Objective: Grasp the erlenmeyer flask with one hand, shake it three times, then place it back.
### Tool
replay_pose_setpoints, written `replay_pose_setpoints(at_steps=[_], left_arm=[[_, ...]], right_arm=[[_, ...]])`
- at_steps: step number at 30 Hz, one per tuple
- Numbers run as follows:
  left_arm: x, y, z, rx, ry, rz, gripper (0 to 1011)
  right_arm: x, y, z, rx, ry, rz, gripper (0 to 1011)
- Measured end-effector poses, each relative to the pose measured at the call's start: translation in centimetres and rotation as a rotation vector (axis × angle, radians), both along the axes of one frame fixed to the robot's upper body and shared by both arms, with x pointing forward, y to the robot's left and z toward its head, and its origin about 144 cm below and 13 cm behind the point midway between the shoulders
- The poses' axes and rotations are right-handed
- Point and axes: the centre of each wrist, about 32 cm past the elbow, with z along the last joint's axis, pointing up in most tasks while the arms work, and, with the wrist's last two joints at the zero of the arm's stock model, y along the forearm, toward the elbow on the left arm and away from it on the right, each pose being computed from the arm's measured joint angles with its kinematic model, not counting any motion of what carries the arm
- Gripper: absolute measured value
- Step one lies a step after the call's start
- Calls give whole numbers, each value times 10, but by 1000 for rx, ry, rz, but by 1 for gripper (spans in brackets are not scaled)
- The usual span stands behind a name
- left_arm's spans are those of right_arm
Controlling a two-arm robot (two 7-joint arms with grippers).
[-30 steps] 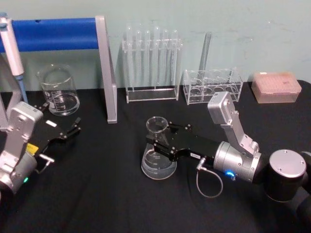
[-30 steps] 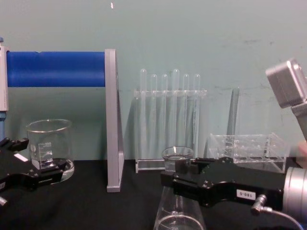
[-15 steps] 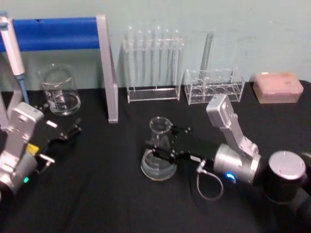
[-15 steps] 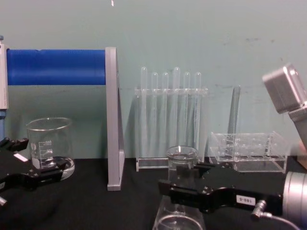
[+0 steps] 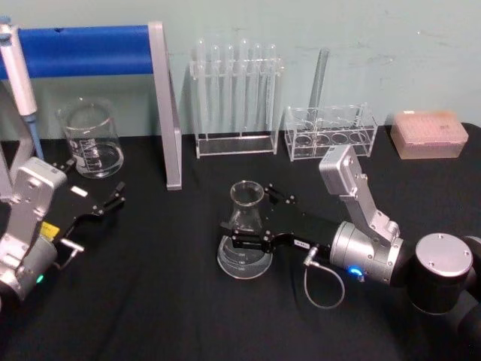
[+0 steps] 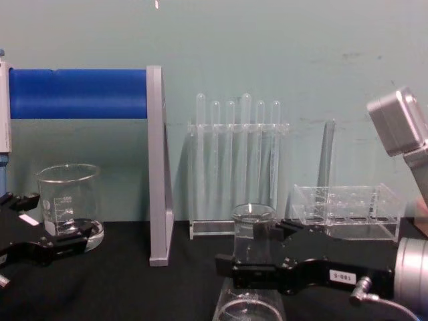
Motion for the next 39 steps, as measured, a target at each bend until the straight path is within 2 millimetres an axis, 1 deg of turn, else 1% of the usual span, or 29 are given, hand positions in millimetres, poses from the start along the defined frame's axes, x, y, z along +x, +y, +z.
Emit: replay_pose_setpoints(at_steps=[21,27,33,39], left_arm=[[0,0,0,0,0,0,1001],[0,0,0,0,0,0,1001],[0,0,0,0,0,0,1001],[0,0,0,0,0,0,1001]], right_arm=[[0,0,0,3,-3,0,1000],[-1,-4,1,-14,0,2,1000],[-5,-13,2,-36,12,-3,1000],[-16,-30,3,-59,27,-4,1000]])
